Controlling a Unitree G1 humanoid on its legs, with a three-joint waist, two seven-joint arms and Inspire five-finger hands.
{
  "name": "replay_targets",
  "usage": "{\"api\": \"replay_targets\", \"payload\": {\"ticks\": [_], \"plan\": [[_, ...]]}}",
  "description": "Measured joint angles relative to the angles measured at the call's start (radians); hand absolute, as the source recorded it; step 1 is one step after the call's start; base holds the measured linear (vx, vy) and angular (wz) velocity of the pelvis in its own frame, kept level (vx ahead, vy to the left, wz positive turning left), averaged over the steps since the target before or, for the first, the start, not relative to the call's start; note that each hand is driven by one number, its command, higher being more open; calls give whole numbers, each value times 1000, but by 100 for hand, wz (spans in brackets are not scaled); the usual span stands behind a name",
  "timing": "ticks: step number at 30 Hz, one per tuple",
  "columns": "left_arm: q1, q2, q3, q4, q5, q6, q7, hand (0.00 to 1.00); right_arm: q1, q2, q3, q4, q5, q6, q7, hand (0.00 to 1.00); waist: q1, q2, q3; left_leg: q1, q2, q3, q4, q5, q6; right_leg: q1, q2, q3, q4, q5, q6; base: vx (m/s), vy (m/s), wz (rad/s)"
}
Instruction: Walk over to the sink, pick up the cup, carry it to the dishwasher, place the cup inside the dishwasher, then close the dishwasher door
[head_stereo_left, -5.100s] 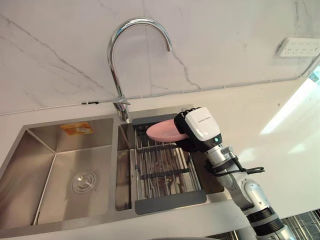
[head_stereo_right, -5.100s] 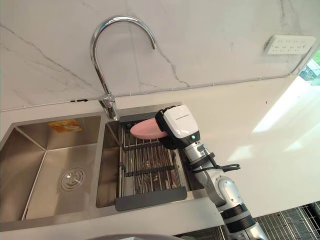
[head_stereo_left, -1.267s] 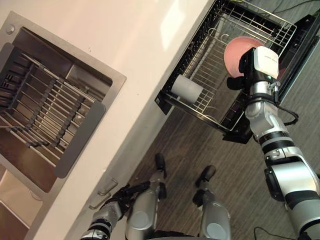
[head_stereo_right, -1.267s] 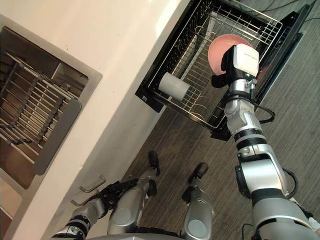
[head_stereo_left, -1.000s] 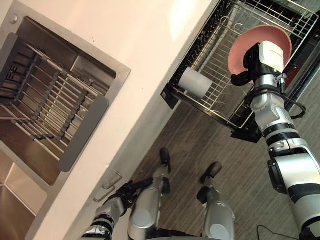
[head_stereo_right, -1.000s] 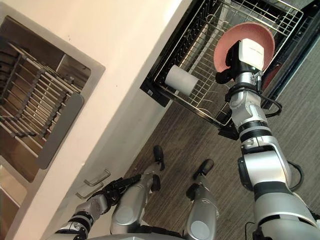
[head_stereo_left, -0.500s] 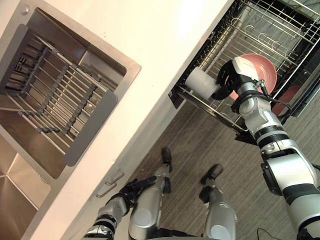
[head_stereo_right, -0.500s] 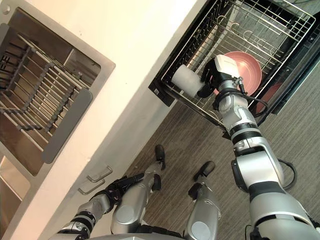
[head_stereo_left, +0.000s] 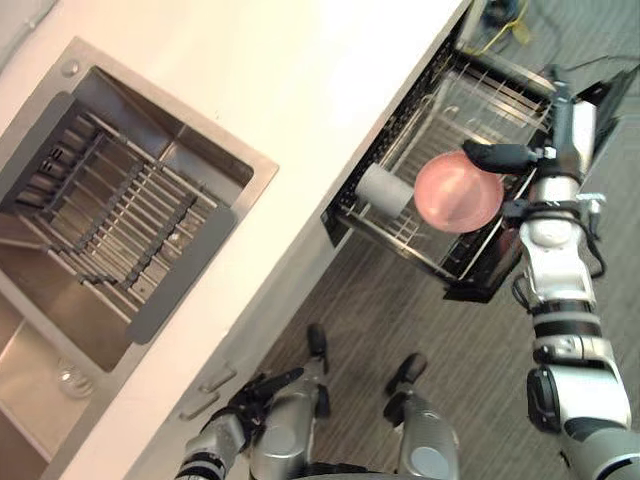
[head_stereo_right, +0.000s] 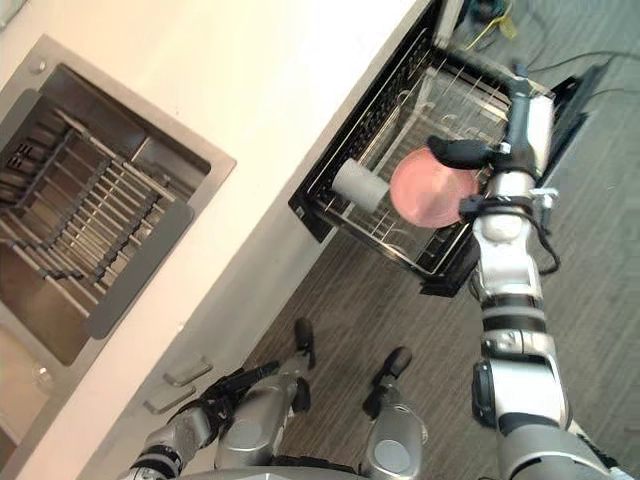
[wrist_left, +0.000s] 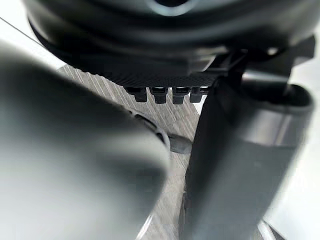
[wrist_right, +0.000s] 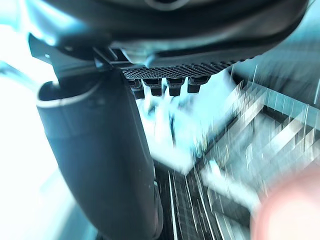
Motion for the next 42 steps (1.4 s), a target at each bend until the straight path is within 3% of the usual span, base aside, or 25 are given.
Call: {"api": "replay_targets", "payload": {"ticks": [3,8,12,13,17,22,25,31,36,42], "plan": [[42,2,11,1,32,-15,0,100,115,39,-79,-62,30,-5,-26,100,-23,-20,-57,36,2,18,-1,-15,-5,36,7,14,-23,-1,10,32,-5,-19],[98,-3,65,42,93,-40,-3,100,296,50,-194,-69,158,7,-39,100,-53,-19,-152,85,13,48,-1,-23,-14,68,22,45,-39,1,15,-2,-10,-20],[116,3,79,65,107,-57,-9,100,341,64,-242,-3,222,20,-30,100,-80,-13,-167,98,17,60,-2,-21,-17,77,31,57,-50,7,13,-41,-6,-13],[116,6,79,73,107,-57,-14,100,342,71,-247,29,234,27,-29,0,-83,-10,-169,94,20,72,-2,-21,-18,66,34,64,-57,12,15,-30,-4,-22],[97,8,69,85,106,-59,-19,100,321,72,-238,135,295,33,-27,0,-83,9,-156,21,25,95,-5,-13,-21,-17,33,98,-63,39,-5,-47,3,-20],[36,8,43,84,71,-65,-22,100,130,28,-161,243,343,33,-43,0,-79,73,-25,-63,24,120,-1,18,-3,-117,36,129,-66,89,-18,-45,3,-13],[9,8,24,80,42,-57,-19,100,17,-14,-79,244,342,31,-21,0,-69,99,6,-98,21,140,-1,26,6,-160,38,149,-77,110,-21,8,-8,-16],[-63,2,-17,77,-3,-13,-1,100,-136,-57,41,272,337,29,9,0,-44,116,39,-124,11,148,0,28,10,-194,28,160,-71,114,-19,49,0,-3],[-119,-29,-54,71,-43,16,28,100,-232,-98,88,363,337,30,41,0,-29,161,67,-135,-16,115,1,32,15,-212,-2,147,-27,98,-9,57,32,15],[-127,-49,-89,80,-101,54,42,100,-257,-145,89,448,335,32,45,0,-32,185,78,-127,-52,41,5,40,28,-240,-85,105,162,-3,7,33,16,35]]}}
